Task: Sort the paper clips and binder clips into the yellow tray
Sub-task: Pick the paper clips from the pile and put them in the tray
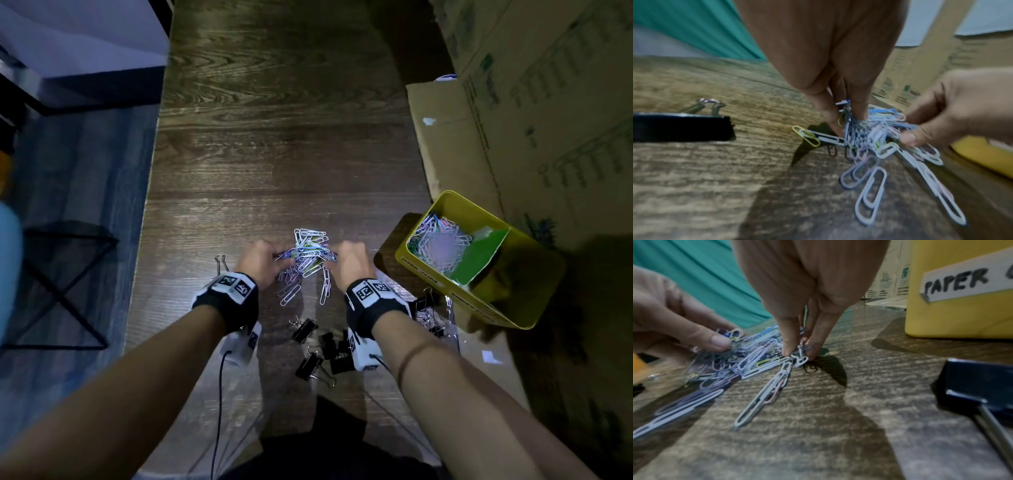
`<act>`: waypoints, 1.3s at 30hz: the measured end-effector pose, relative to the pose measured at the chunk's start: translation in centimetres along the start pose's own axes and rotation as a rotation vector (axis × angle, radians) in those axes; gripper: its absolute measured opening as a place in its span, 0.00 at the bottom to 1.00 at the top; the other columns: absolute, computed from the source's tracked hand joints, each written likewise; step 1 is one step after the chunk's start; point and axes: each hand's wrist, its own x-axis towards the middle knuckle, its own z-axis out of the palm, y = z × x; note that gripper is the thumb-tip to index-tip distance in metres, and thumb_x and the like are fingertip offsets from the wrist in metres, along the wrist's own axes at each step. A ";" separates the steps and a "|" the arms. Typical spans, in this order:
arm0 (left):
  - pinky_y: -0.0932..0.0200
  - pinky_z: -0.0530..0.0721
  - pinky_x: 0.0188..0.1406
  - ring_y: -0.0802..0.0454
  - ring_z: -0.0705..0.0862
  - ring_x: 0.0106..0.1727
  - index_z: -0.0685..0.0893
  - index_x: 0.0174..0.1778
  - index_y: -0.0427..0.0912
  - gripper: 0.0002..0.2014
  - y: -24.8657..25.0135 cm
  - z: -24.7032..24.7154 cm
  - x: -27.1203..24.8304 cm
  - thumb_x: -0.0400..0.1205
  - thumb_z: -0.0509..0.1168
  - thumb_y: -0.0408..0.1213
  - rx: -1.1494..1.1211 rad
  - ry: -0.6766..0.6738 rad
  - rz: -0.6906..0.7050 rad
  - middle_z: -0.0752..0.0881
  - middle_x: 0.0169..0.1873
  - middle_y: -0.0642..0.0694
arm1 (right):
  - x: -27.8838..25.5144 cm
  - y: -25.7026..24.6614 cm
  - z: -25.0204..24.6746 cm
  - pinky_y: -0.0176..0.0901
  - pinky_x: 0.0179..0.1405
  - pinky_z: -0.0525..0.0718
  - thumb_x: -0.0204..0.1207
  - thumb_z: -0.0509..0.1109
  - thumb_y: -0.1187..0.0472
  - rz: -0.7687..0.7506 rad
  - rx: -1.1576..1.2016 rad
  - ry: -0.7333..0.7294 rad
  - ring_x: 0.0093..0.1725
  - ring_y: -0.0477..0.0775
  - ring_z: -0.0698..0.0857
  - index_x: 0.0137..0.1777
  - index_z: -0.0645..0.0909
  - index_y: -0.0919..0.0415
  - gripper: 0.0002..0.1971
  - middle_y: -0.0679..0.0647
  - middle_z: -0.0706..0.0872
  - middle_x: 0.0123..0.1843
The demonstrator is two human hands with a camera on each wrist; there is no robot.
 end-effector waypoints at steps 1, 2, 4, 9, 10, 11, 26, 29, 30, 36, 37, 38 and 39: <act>0.68 0.79 0.55 0.54 0.85 0.54 0.83 0.63 0.38 0.19 -0.1 -0.1 0.1 0.75 0.72 0.33 -0.092 -0.021 -0.028 0.86 0.57 0.38 | 0.0 0.2 0.0 0.47 0.51 0.84 0.78 0.71 0.61 -0.003 0.019 0.008 0.53 0.64 0.87 0.64 0.83 0.64 0.15 0.67 0.87 0.55; 0.67 0.81 0.54 0.56 0.85 0.50 0.82 0.63 0.34 0.20 -0.2 -0.3 0.1 0.74 0.72 0.30 -0.186 -0.046 -0.070 0.85 0.57 0.37 | -0.1 0.3 0.0 0.47 0.53 0.85 0.78 0.71 0.61 -0.006 0.043 0.013 0.53 0.64 0.87 0.65 0.83 0.62 0.16 0.68 0.87 0.55; 0.64 0.86 0.47 0.62 0.86 0.36 0.79 0.64 0.29 0.21 -0.1 -0.8 0.2 0.75 0.69 0.24 -0.392 -0.090 -0.152 0.86 0.55 0.33 | -0.2 0.6 -0.1 0.46 0.55 0.84 0.77 0.72 0.61 -0.013 0.101 0.031 0.53 0.64 0.87 0.64 0.84 0.59 0.16 0.67 0.87 0.56; 0.47 0.86 0.57 0.54 0.88 0.41 0.81 0.64 0.33 0.24 -0.7 -2.0 0.4 0.71 0.73 0.28 -0.516 -0.102 -0.202 0.90 0.46 0.39 | -0.6 1.1 -0.8 0.39 0.60 0.81 0.76 0.74 0.61 0.004 0.244 0.052 0.54 0.60 0.87 0.64 0.84 0.59 0.16 0.66 0.87 0.59; 0.50 0.87 0.54 0.56 0.88 0.38 0.80 0.63 0.32 0.22 -0.6 -2.2 0.3 0.72 0.72 0.26 -0.544 -0.106 -0.214 0.91 0.39 0.43 | -0.8 1.1 -1.0 0.40 0.63 0.80 0.75 0.75 0.60 0.009 0.270 0.055 0.55 0.59 0.87 0.64 0.84 0.58 0.17 0.65 0.87 0.60; 0.56 0.89 0.47 0.58 0.88 0.35 0.80 0.63 0.31 0.21 -0.4 -2.4 0.2 0.73 0.70 0.23 -0.585 -0.105 -0.219 0.90 0.36 0.45 | -0.9 1.2 -1.1 0.42 0.65 0.80 0.74 0.76 0.59 0.007 0.297 0.062 0.56 0.58 0.87 0.63 0.84 0.57 0.17 0.64 0.87 0.61; 0.59 0.89 0.40 0.54 0.90 0.38 0.84 0.54 0.33 0.12 8.2 -5.5 -0.5 0.78 0.61 0.21 -0.938 -0.237 0.000 0.91 0.36 0.44 | -5.3 2.7 -7.0 0.29 0.39 0.85 0.69 0.76 0.75 -0.021 1.090 0.322 0.38 0.37 0.88 0.60 0.83 0.71 0.18 0.56 0.89 0.50; 0.57 0.89 0.44 0.55 0.90 0.37 0.85 0.50 0.34 0.11 12.7 -4.2 -0.4 0.78 0.60 0.20 -0.965 -0.311 0.058 0.91 0.35 0.45 | -6.5 4.2 -9.1 0.32 0.47 0.86 0.68 0.76 0.76 -0.034 1.190 0.450 0.41 0.38 0.88 0.61 0.82 0.74 0.20 0.58 0.88 0.52; 0.57 0.88 0.46 0.55 0.89 0.36 0.85 0.50 0.35 0.11 14.1 -3.4 -0.3 0.78 0.60 0.20 -0.960 -0.336 0.073 0.91 0.34 0.46 | -6.8 4.7 -9.7 0.37 0.52 0.87 0.68 0.77 0.75 -0.027 1.206 0.487 0.45 0.43 0.89 0.61 0.82 0.74 0.20 0.60 0.89 0.53; 0.62 0.88 0.35 0.55 0.87 0.31 0.84 0.56 0.31 0.12 20.6 3.4 0.9 0.77 0.67 0.25 -0.728 -0.375 0.061 0.89 0.38 0.41 | -7.8 8.2 -13.0 0.45 0.54 0.88 0.68 0.76 0.74 0.036 1.290 0.671 0.49 0.54 0.89 0.61 0.82 0.74 0.20 0.64 0.89 0.53; 0.63 0.88 0.31 0.56 0.86 0.30 0.84 0.57 0.32 0.13 21.2 4.8 0.9 0.77 0.69 0.27 -0.616 -0.339 0.090 0.89 0.39 0.41 | -7.7 8.8 -13.4 0.46 0.55 0.88 0.69 0.76 0.74 0.052 1.283 0.696 0.50 0.55 0.89 0.61 0.82 0.73 0.19 0.64 0.89 0.53; 0.60 0.88 0.33 0.55 0.87 0.32 0.84 0.58 0.33 0.14 21.7 6.1 0.9 0.76 0.70 0.29 -0.479 -0.293 0.142 0.89 0.40 0.41 | -7.5 9.4 -13.6 0.47 0.55 0.88 0.69 0.77 0.74 0.075 1.266 0.721 0.50 0.55 0.90 0.61 0.82 0.73 0.20 0.64 0.89 0.53; 0.57 0.88 0.42 0.53 0.88 0.37 0.84 0.59 0.35 0.16 22.0 7.4 0.9 0.76 0.71 0.32 -0.316 -0.234 0.213 0.89 0.44 0.41 | -7.1 9.9 -13.8 0.48 0.55 0.88 0.68 0.77 0.73 0.099 1.245 0.740 0.50 0.55 0.90 0.61 0.83 0.73 0.20 0.63 0.89 0.53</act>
